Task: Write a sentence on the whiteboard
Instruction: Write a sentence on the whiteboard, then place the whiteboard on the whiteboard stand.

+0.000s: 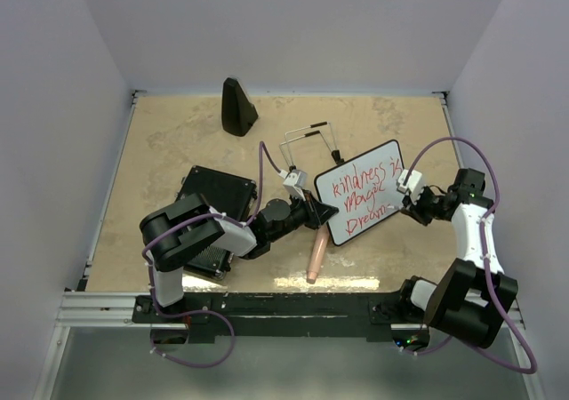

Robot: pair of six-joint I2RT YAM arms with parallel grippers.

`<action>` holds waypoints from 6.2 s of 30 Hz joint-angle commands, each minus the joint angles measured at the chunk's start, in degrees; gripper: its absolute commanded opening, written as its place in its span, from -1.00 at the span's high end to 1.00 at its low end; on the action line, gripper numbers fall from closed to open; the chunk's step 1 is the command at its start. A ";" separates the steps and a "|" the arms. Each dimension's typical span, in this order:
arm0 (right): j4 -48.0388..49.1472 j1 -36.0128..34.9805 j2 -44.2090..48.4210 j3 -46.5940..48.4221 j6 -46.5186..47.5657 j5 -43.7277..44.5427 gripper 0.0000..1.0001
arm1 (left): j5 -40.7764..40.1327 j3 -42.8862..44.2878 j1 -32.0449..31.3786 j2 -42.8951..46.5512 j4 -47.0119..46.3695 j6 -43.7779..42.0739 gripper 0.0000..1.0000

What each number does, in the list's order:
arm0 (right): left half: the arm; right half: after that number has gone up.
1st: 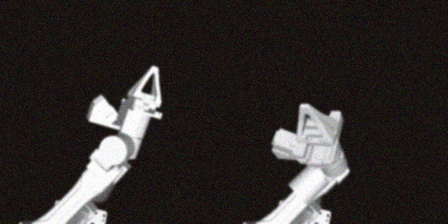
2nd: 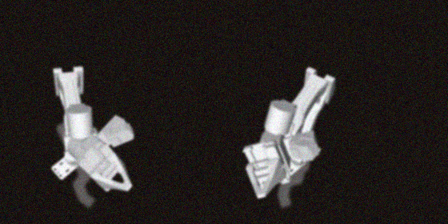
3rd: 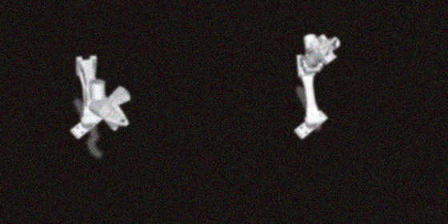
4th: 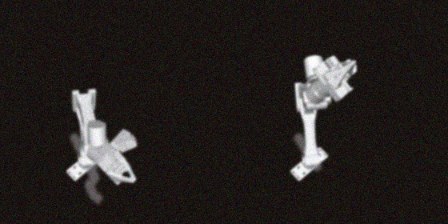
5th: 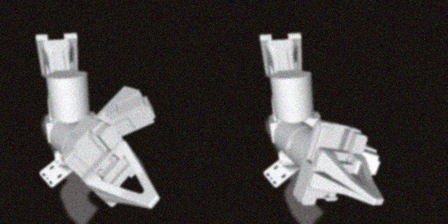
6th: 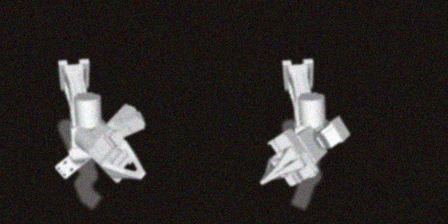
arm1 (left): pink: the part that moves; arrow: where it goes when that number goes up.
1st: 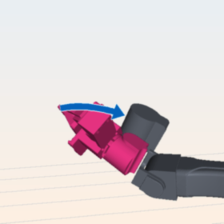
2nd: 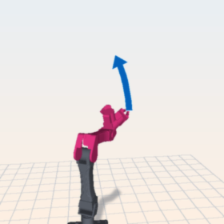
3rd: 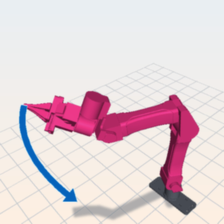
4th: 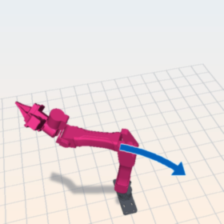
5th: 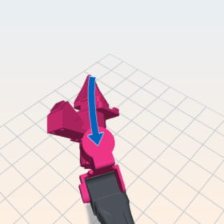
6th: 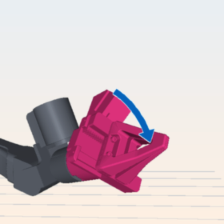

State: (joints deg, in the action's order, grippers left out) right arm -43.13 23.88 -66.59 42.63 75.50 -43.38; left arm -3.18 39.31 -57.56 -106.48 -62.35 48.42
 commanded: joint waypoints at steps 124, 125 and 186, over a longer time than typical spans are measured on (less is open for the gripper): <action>-7.24 -18.59 12.44 17.14 -23.55 -13.23 1.00 | 47.56 16.41 40.95 8.40 9.79 -18.28 1.00; -4.88 -19.04 12.53 16.79 -25.65 -12.70 1.00 | 48.17 17.46 41.12 7.52 9.70 -18.10 1.00; -0.46 -21.42 11.83 13.62 -28.04 -10.33 1.00 | 35.62 13.69 42.62 -2.16 14.45 -31.81 -0.12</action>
State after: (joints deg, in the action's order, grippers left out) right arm -45.10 2.90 -55.24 56.64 48.40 -53.95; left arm 34.79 53.71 -15.38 -112.68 -44.12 18.81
